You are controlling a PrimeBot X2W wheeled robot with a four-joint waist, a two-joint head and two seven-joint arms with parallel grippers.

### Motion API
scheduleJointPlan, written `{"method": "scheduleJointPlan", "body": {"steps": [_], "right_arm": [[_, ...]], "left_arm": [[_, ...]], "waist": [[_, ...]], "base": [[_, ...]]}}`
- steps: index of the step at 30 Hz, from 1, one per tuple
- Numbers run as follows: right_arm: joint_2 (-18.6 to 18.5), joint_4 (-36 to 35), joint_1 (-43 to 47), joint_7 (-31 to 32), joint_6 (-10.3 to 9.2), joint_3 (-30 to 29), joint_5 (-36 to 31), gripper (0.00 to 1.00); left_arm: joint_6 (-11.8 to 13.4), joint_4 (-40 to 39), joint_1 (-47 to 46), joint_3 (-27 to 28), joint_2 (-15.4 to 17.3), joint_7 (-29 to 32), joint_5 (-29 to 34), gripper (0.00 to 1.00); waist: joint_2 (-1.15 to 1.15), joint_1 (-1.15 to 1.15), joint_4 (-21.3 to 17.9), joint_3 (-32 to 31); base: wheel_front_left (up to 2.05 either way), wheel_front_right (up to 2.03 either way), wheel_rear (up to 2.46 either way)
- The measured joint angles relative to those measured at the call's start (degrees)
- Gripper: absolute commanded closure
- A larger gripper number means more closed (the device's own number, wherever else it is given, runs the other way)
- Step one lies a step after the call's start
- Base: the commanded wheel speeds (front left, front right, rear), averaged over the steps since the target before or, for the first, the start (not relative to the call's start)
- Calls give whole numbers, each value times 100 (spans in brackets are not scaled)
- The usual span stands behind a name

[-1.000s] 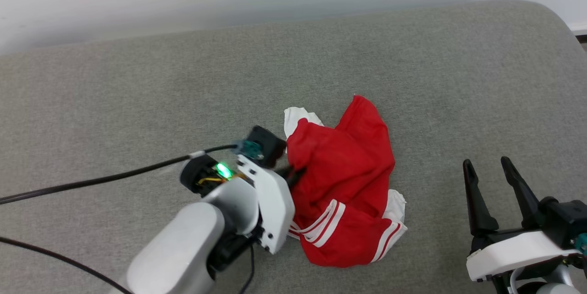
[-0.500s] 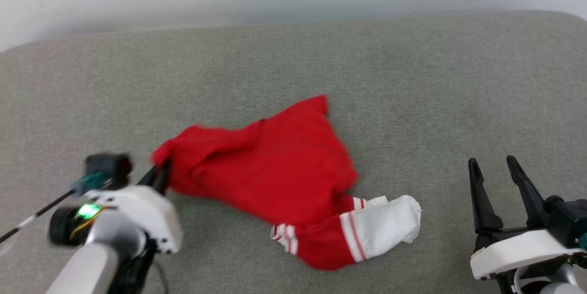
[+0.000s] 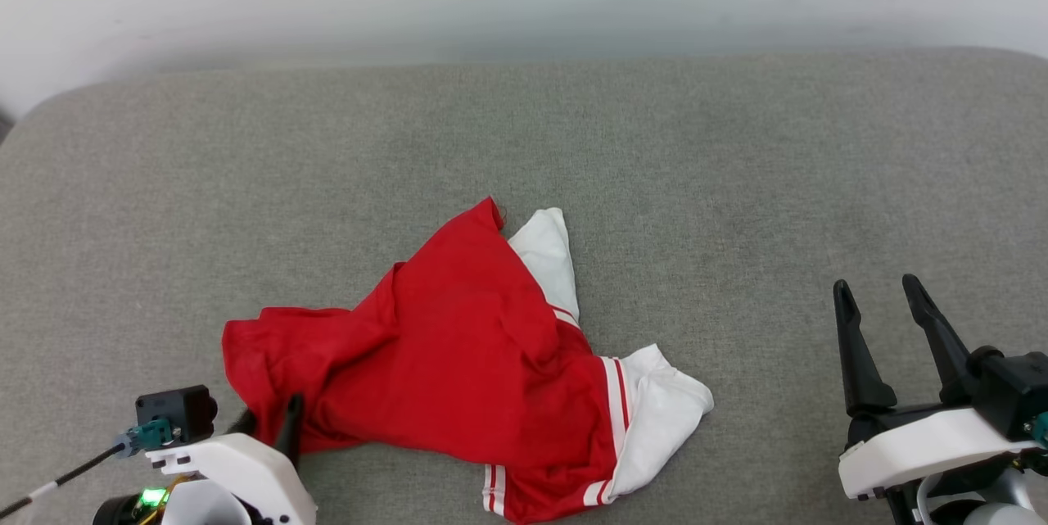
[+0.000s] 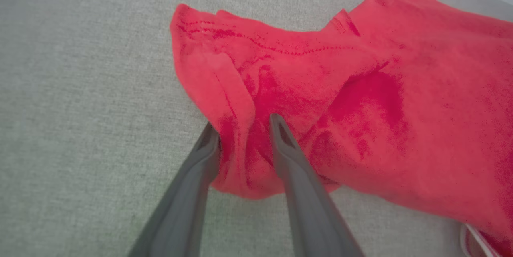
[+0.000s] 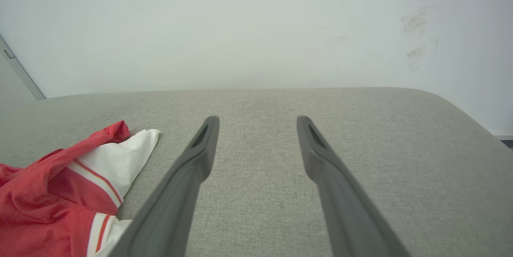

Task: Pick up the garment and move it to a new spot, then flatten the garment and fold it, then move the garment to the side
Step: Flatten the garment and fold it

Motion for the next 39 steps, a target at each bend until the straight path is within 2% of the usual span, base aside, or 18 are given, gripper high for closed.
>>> {"method": "scheduleJointPlan", "body": {"steps": [4,10,17,25,28,30,33,39], "right_arm": [[0,-22,55,52,0,-3,-21,0],[0,-51,253,137,0,8,-14,0],[-1,-75,397,208,0,-26,46,0],[0,-110,458,386,0,-59,164,0],[0,22,507,877,0,-116,320,0],[-4,144,510,1528,-1,-97,353,0],[-2,154,506,2547,0,93,331,0],[-151,-30,259,3974,0,568,533,0]], "left_arm": [[-24,-44,-132,-10,-51,-528,252,0],[107,-428,-208,51,-121,-1686,813,0],[142,-1044,-205,-199,-152,-1924,1281,0],[266,-1336,-101,-410,-155,-1847,1481,0],[287,-1412,-101,-447,-156,-1825,1515,0],[287,-1443,-104,-480,-164,-1824,1518,0],[287,-1451,-111,-494,-207,-1831,1515,0],[232,-1412,-216,-521,-314,-1909,1502,0]], "waist": [[0,0,11,-155],[0,-1,2,-506],[0,-1,-43,-692],[0,-1,-37,-715],[0,-1,53,-683],[0,-1,138,-645],[0,0,288,-563],[0,0,617,-296]], "base": [[0,0,0],[0,0,0],[0,0,0],[0,0,0],[0,0,0],[0,0,0],[0,0,0],[0,0,0]]}}
